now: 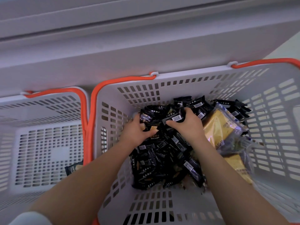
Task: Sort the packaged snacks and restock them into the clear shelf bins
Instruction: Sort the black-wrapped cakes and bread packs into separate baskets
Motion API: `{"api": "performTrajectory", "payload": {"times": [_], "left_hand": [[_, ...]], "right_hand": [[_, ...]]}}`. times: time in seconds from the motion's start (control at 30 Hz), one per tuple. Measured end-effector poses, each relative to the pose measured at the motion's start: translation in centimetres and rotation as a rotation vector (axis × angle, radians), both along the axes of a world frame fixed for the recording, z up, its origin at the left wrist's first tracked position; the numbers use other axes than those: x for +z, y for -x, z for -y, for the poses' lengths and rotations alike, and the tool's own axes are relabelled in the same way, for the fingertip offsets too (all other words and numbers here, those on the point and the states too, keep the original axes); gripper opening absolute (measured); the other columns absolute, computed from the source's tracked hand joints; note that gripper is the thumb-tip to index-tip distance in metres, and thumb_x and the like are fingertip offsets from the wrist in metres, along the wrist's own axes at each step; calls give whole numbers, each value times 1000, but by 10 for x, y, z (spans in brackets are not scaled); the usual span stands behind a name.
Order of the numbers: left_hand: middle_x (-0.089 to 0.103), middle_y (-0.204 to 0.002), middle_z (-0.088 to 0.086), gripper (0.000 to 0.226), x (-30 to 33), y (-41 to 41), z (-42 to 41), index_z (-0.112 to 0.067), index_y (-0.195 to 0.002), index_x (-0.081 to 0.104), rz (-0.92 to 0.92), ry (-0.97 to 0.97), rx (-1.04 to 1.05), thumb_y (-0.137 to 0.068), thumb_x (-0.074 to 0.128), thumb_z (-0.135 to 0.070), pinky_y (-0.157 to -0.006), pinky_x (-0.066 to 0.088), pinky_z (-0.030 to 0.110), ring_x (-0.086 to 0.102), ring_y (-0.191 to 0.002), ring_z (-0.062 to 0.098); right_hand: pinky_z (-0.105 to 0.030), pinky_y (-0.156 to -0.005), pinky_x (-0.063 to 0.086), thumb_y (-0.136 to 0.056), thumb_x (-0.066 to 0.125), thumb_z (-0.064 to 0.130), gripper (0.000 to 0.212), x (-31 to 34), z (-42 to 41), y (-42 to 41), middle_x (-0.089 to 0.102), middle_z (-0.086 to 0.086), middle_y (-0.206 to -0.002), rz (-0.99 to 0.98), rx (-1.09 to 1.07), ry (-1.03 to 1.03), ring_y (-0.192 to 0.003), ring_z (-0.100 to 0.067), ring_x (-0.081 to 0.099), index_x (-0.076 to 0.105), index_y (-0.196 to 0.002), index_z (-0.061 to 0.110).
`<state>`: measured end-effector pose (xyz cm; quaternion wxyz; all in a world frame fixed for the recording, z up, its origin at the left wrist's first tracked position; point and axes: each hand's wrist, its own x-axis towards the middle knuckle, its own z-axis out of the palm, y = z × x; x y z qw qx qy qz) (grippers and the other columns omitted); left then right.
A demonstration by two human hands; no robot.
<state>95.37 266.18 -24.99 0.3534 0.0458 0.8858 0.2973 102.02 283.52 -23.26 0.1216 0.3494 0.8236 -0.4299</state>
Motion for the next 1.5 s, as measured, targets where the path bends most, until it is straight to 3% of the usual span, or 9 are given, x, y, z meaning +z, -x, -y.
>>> {"api": "performTrajectory", "payload": {"times": [0.13,0.23,0.43,0.53,0.7,1.0,1.23,1.37,1.5], "left_hand": [[59,-111,2,78,1,2,-1,-23,-125,42,-52,44,-13,-62,78,-52,-83,47,28,57,-103,19],[44,-132,10,93,-2,16,-4,-19,-135,39,-76,199,-144,-60,73,-62,-99,37,34,37,-125,25],[29,-149,7,118,-5,40,-8,-18,-146,18,76,206,-339,-54,77,-62,-113,27,42,27,-138,26],[42,-141,7,111,-4,39,-9,-16,-140,30,130,143,-277,-52,81,-59,-109,34,42,39,-131,26],[46,-134,9,102,0,18,-10,-13,-134,40,24,198,-241,-53,76,-64,-104,40,38,45,-123,24],[51,-124,18,63,11,-19,-6,-1,-130,36,-110,439,-169,-82,68,-29,-90,48,40,53,-110,31],[65,-97,8,48,89,-18,18,-11,-125,46,-338,42,-161,-80,62,-9,-69,50,27,63,-83,23],[58,-83,-10,46,146,-24,60,-14,-119,54,-429,-165,-89,-76,66,-4,-57,33,-3,56,-71,6],[55,-80,-23,44,178,-38,120,-18,-114,54,-532,-252,95,-75,68,-4,-59,34,-3,55,-70,-14]], "right_hand": [[-41,-102,39,-71,77,36,84,-6,15,-3,45,-13,-135,26,66,-61,-125,-29,43,35,-137,8],[-39,-106,36,-70,78,37,82,-11,12,-8,41,-14,-138,36,18,-15,-129,-28,38,40,-135,6],[-28,-88,39,-68,80,32,84,-15,5,-28,49,-1,-129,-13,-92,207,-114,-18,49,34,-136,16],[-27,-82,38,-69,80,32,76,-14,0,-36,55,13,-114,-59,-231,330,-110,-16,52,35,-130,23],[-44,-109,33,-69,80,36,101,-11,-5,-34,34,-2,-149,-95,-430,464,-134,-25,35,18,-147,17],[-44,-111,24,-73,77,38,105,11,5,-52,14,5,-157,-127,-679,703,-143,-23,19,6,-150,26],[-46,-112,20,-50,81,44,122,65,24,-66,21,5,-155,-144,-580,882,-142,-23,21,13,-149,28],[-34,-100,41,-45,81,45,98,115,52,-51,56,16,-129,-276,-402,850,-123,-11,49,43,-134,31],[-13,-70,48,-71,78,27,41,157,95,-21,68,24,-99,-325,-102,754,-86,10,63,52,-101,37]]}}
